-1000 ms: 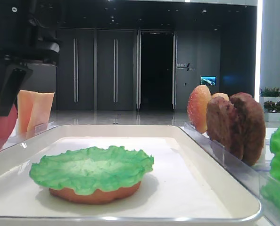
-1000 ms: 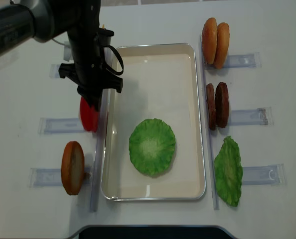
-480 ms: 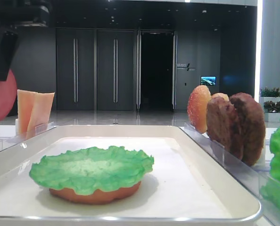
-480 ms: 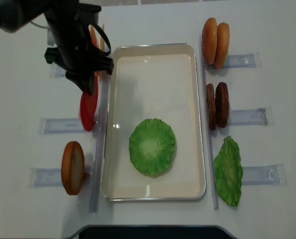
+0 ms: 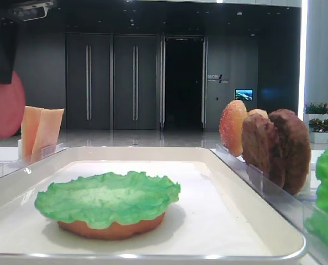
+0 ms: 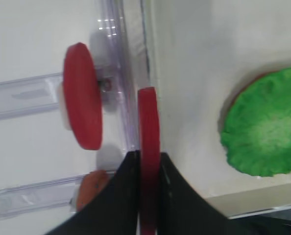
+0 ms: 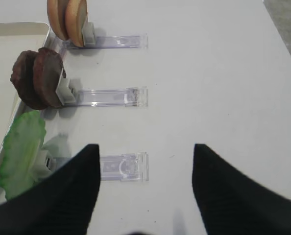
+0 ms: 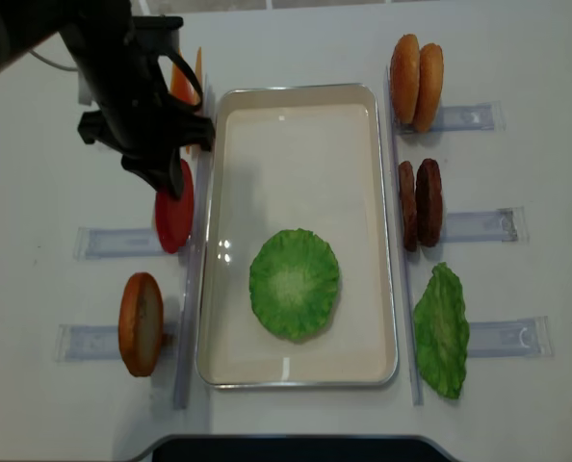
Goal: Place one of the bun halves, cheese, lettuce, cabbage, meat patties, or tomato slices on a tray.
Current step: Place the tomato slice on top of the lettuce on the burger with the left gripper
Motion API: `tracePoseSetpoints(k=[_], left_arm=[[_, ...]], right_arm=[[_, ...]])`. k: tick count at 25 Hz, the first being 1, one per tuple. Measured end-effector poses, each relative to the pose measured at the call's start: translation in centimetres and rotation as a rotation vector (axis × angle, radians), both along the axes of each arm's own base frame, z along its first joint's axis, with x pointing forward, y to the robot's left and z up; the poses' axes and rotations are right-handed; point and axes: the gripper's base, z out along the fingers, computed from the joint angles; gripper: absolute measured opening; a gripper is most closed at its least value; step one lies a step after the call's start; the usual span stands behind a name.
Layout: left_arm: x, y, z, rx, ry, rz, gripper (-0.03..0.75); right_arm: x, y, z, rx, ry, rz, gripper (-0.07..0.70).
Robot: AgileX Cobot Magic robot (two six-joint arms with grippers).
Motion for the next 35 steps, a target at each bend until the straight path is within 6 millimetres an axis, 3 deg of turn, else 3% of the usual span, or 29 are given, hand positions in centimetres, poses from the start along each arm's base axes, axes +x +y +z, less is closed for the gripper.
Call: tracePoseSetpoints(k=[4, 13, 22, 35], left_arm=[[-0.4, -1.2, 0.0, -0.1, 0.003, -0.009, 0.046], [-2.4, -3.6, -3.3, -0.314, 0.049, -0.036, 0.046], [-3.2, -5.8, -3.7, -0.481, 0.029, -0.073, 0.046], [-3.2, -6.6, -5.1, -0.529, 0.045, -0.087, 0.046]], right_arm=[[0.0, 0.0, 0.0, 0.0, 0.0, 0.0, 0.425], [0.0, 0.0, 0.0, 0.0, 0.0, 0.0, 0.425], [0.0, 0.0, 0.0, 0.0, 0.0, 0.0, 0.425], [0.0, 0.0, 0.0, 0.0, 0.0, 0.0, 0.425]])
